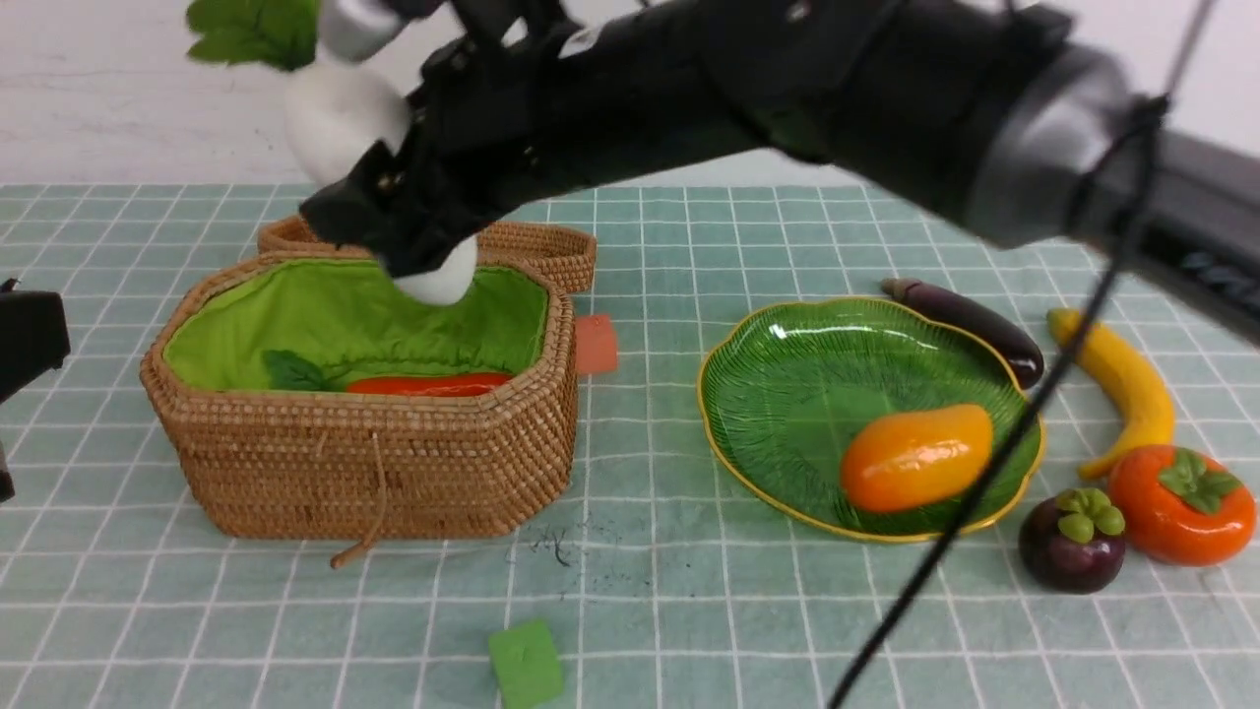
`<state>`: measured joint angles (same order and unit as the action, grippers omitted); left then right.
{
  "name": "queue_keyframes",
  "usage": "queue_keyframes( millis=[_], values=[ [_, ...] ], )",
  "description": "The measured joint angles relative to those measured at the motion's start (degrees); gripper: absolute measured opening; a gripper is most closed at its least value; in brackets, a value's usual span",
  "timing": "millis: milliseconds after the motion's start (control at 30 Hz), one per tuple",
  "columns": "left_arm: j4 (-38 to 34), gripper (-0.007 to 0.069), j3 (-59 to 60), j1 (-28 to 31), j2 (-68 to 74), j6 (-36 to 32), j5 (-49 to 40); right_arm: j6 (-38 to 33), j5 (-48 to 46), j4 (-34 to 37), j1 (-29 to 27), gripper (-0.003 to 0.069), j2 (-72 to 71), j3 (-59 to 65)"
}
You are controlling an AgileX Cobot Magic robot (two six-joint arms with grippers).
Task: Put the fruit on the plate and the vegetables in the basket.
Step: Take a daikon with your right arm and place it on the basket on the left, then use the right arm to grab a mangosteen and put it into the right plate
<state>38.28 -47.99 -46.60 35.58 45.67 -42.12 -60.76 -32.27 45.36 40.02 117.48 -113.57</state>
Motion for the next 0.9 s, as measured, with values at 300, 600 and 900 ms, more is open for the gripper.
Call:
queue_keyframes(
  millis=[300, 600, 900],
  values=[
    [-0.8, -0.0010, 0.0, 0.0, 0.0, 1.1, -1.9, -1.9, 7.7, -1.1, -0.1, 0.0657, 7.1, -1.9],
    [-11.4, -0.0009, 0.0, 0.0, 0.0, -3.2, -1.7, 18.4, -21.2, -20.7, -0.1, 0.0543, -6.7, -2.4],
    [-33.2, -0.0013, 0.0, 0.0, 0.0, -29.2, 2.9, 45.7, -39.3, -45.4, -1.0, 0.0226, -14.0, -1.3]
  ],
)
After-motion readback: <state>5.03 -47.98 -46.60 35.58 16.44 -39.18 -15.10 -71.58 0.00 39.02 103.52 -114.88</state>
